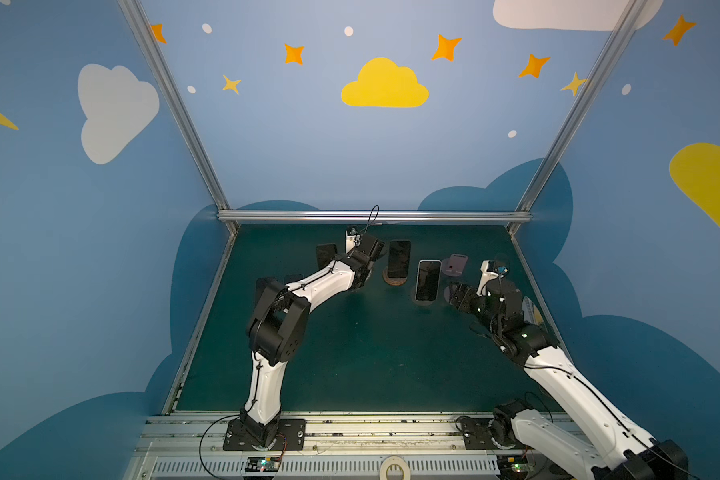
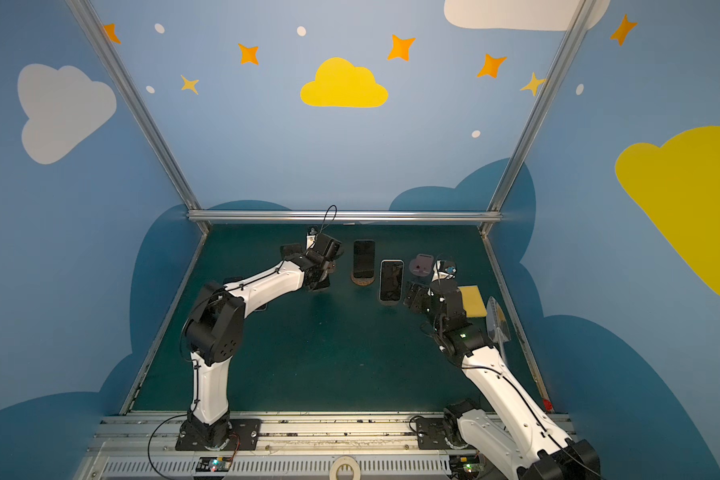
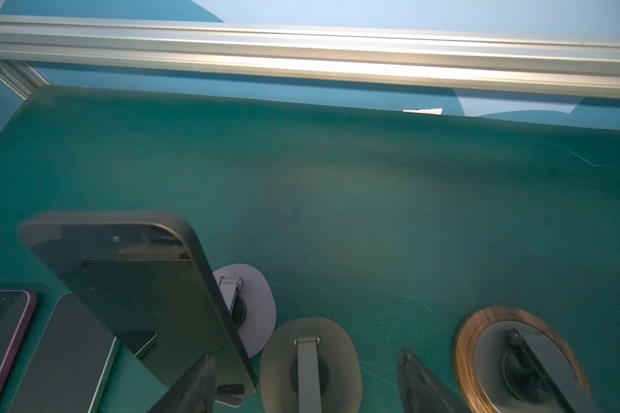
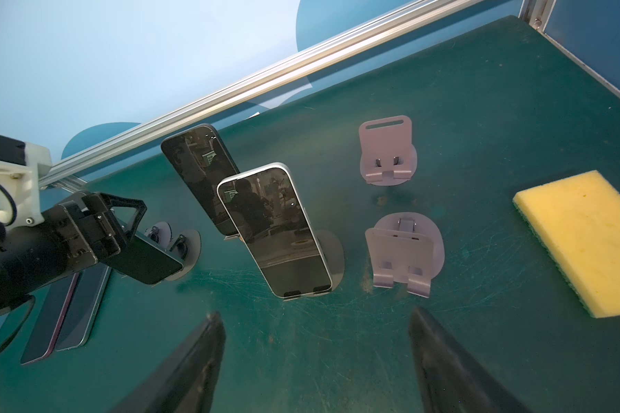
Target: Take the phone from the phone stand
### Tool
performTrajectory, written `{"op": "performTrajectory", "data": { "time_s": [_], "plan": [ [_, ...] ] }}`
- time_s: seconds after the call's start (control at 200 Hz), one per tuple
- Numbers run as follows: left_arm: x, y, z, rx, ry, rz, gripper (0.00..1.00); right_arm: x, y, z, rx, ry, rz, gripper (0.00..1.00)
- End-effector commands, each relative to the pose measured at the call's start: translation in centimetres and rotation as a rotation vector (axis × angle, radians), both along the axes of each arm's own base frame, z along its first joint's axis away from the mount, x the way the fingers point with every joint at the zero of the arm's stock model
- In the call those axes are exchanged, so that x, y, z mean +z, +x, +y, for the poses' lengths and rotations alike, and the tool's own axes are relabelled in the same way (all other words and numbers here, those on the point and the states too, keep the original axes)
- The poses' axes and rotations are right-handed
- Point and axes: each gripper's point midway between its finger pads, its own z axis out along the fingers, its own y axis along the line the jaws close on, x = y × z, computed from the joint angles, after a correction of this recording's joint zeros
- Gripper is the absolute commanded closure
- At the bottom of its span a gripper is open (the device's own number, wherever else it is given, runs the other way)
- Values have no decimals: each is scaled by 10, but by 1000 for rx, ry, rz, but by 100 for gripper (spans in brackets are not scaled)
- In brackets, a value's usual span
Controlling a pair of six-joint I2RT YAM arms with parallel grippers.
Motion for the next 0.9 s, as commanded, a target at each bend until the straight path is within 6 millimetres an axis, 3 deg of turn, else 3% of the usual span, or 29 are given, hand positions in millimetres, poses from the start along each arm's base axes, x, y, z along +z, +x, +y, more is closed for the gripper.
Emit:
{"op": "performTrajectory", "data": {
  "time_s": [0.0, 0.14, 0.355, 0.671, 0.891],
  "plan": [
    [-10, 1, 2, -3, 13, 16, 23, -1, 1, -2, -11, -3, -6, 19],
    [-8, -1, 3, -1, 16, 6, 30, -1, 0, -2, -9, -3, -7, 19],
    [8, -4, 4, -10, 19, -26, 31, 0, 0, -2, -9, -1, -9, 19],
    [60, -18, -10, -92, 25, -108, 32, 2, -1, -2, -9, 7, -14, 19],
    [91, -44, -11, -142, 37, -130, 32, 6, -3, -2, -8, 19, -23, 19]
  ]
}}
